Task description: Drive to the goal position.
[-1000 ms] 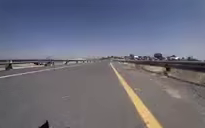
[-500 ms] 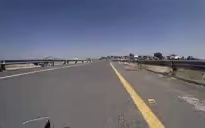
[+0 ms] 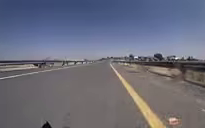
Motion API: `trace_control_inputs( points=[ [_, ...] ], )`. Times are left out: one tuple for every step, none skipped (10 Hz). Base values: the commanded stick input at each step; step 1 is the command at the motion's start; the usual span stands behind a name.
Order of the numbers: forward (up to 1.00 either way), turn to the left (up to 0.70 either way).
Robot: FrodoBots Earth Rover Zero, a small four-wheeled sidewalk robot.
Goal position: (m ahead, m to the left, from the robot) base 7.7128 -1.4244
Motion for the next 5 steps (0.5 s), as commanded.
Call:
trace_control_inputs(
  points=[
    [1.00, 0.00],
    [1.00, 0.00],
    [1.00, 0.00],
    [1.00, 0.00],
    [1.00, 0.09]
  ],
)
